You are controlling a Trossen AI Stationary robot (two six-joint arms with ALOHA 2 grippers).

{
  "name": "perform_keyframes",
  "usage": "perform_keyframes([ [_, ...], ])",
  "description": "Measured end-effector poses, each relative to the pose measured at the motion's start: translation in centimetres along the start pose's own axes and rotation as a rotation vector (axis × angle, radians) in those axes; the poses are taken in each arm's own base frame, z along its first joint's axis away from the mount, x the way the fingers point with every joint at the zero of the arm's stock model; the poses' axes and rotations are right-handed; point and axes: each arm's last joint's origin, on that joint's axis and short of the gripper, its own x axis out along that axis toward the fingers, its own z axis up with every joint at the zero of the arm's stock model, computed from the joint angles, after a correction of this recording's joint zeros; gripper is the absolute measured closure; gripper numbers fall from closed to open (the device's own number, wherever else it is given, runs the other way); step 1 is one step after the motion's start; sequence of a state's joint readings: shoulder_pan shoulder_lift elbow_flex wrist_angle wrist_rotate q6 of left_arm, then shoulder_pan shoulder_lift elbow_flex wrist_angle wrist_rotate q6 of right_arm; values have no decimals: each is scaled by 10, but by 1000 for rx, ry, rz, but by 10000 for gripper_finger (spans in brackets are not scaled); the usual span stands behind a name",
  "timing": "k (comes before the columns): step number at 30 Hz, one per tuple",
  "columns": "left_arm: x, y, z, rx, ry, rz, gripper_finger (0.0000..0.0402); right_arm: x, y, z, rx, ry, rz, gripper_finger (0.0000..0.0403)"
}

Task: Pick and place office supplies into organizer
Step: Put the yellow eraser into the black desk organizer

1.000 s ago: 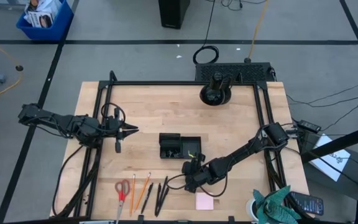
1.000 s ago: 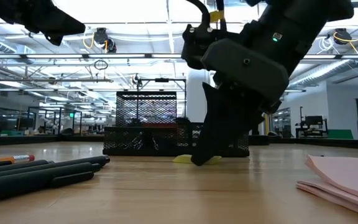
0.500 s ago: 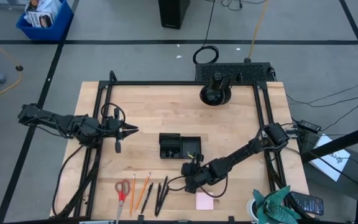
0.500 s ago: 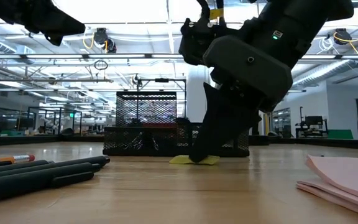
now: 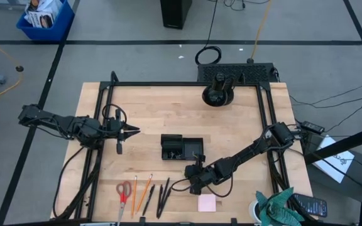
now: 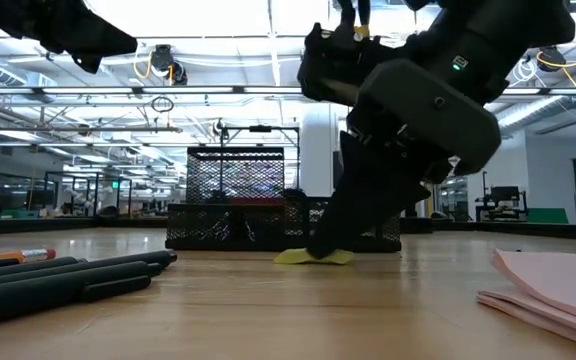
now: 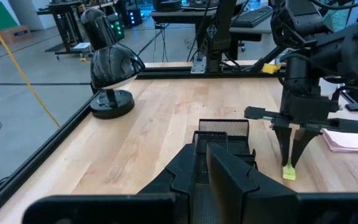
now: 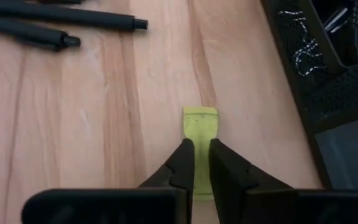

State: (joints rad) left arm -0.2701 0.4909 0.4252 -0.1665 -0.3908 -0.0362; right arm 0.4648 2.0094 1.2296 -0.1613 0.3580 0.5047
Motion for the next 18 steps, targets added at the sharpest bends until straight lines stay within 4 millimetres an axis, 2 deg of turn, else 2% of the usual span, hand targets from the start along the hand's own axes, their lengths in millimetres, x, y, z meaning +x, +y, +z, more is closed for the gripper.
perform_keyframes([
  [6, 0, 0, 0, -1, 0, 0, 355, -12, 1, 10, -22, -52, 43, 378],
  [13, 0, 0, 0, -1, 0, 0, 355, -12, 0, 16, -39, -96, 43, 385],
  [18, 0, 0, 0, -2, 1, 0, 355, -9, -8, 22, -32, -106, 51, 385],
])
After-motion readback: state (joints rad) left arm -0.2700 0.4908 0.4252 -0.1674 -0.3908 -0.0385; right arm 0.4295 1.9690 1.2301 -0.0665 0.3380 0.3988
